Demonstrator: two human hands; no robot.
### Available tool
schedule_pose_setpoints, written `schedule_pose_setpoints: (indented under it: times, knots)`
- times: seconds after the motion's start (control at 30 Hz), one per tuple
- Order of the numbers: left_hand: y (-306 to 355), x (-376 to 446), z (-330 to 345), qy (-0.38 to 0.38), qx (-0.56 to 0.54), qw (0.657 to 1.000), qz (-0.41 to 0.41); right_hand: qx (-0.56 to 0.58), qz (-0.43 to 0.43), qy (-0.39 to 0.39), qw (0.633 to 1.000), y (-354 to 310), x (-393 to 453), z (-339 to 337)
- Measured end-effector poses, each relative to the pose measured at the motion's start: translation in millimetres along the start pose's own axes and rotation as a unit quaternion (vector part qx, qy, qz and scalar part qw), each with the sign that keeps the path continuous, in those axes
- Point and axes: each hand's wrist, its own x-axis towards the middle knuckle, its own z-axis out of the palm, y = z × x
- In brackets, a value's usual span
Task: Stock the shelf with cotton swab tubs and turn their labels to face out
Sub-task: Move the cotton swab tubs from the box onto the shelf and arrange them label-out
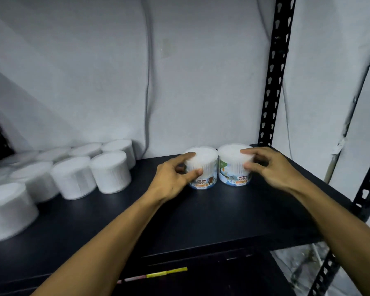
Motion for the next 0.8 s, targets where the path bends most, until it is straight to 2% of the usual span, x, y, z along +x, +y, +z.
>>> schedule_pose_setpoints:
  times: [0.3,0.5,0.8]
  knots:
    - [14.3,69.5,63.2,-0.006,-0.015,1.000,0.008,0.034,0.037,0.019,0.999,47.2,50.2,-42.6]
    - [18.9,105.1,84.5,0.001,-0.039,0.999,-0.003,0.046,0.050,0.027,0.997,69.3,86.1,-52.9]
    - [20.9,137.4,100.9,0.011,-0.019,1.000,0.003,0.086,0.087,0.038,0.992,83.1,117.4,-55.4]
